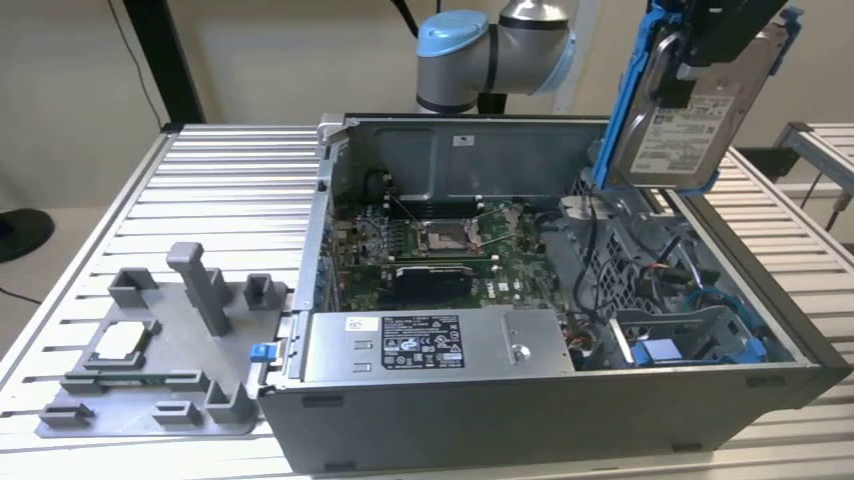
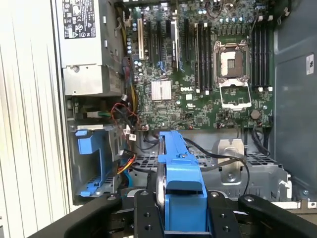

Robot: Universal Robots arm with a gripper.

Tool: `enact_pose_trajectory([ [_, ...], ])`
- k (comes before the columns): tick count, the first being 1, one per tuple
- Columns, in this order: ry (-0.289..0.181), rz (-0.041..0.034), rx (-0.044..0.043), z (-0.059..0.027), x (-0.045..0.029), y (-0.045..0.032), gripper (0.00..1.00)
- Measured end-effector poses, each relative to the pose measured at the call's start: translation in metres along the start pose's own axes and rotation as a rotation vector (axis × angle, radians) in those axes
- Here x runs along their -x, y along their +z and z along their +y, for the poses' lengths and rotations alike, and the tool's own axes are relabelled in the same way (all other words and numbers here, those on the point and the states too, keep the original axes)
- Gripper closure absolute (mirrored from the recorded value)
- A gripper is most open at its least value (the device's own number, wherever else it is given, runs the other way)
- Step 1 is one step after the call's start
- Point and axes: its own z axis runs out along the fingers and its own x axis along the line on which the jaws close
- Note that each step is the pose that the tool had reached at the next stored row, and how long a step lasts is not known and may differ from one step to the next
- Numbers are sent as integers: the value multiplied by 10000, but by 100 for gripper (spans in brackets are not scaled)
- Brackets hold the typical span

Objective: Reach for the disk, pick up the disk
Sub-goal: 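Pick up the disk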

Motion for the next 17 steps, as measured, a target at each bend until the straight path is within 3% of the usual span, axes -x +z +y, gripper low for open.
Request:
enact_pose_trajectory([
  [17, -4, 6, 66, -34, -440, 23, 100],
])
